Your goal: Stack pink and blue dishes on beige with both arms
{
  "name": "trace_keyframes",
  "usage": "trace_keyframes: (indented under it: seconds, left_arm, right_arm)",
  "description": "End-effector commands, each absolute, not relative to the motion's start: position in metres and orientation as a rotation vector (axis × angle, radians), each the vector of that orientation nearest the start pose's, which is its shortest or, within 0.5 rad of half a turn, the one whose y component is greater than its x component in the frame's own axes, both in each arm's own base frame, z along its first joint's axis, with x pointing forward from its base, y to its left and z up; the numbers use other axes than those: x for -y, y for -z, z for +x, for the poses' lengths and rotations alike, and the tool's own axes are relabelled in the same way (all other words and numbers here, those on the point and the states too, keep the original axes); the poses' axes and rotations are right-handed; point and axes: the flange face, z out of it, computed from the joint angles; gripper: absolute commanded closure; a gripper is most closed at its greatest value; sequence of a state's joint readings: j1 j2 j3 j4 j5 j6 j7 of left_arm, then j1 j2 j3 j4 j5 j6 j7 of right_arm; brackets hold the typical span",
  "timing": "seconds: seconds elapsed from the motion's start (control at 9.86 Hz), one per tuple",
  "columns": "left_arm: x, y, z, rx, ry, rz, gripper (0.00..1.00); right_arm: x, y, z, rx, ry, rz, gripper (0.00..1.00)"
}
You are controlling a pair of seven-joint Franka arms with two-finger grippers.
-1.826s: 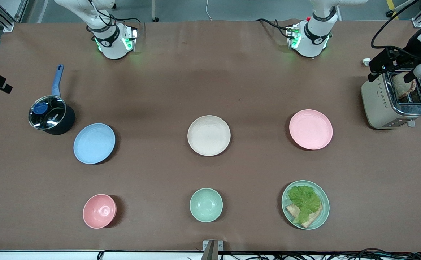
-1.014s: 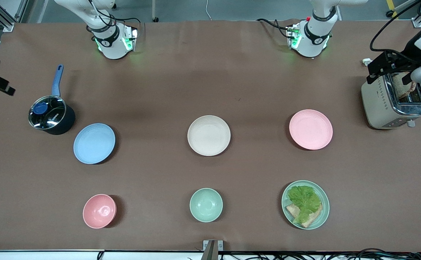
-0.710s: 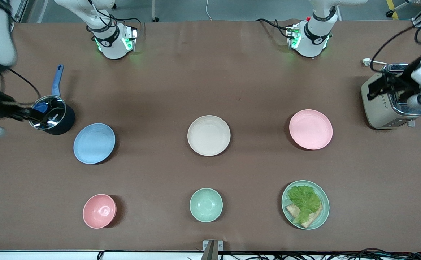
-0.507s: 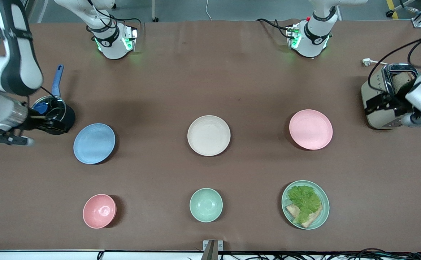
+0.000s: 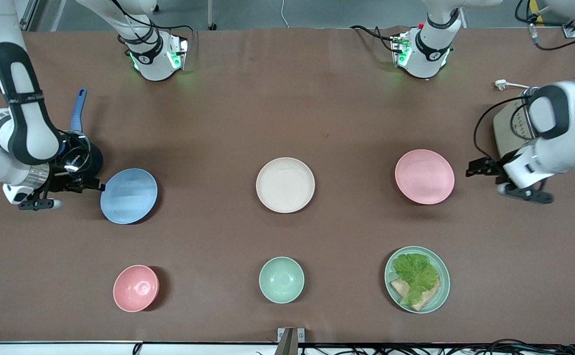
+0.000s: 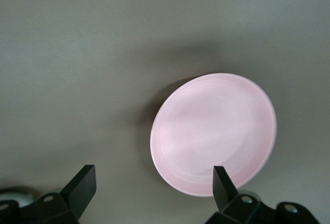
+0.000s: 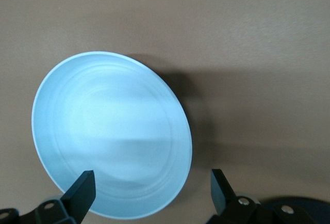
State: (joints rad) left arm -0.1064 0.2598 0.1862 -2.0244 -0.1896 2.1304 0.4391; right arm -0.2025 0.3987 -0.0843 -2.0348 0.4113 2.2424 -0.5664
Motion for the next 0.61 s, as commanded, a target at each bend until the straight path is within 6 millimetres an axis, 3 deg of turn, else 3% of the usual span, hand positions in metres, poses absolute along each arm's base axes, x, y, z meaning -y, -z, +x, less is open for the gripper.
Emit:
trace_keyframes:
  seconds: [0.0, 0.3, 0.51]
  left_arm:
    - [-0.042, -0.25, 0.577, -0.429, -0.266, -3.242, 0.01]
    - [-0.041, -0.211, 0.558, -0.337, -0.343, -3.345, 0.2]
    - [-0.044, -0.195, 0.549, -0.348, -0.335, -3.337, 0.29]
  right_arm:
    - [0.158, -0.213, 0.558, -0.011, -0.046, -2.77, 0.11]
    - [0.163, -0.186, 0.555, 0.0, -0.037, -2.772, 0.18]
    - [0.164, -0.177, 0.553, -0.01, -0.033, -2.755, 0.32]
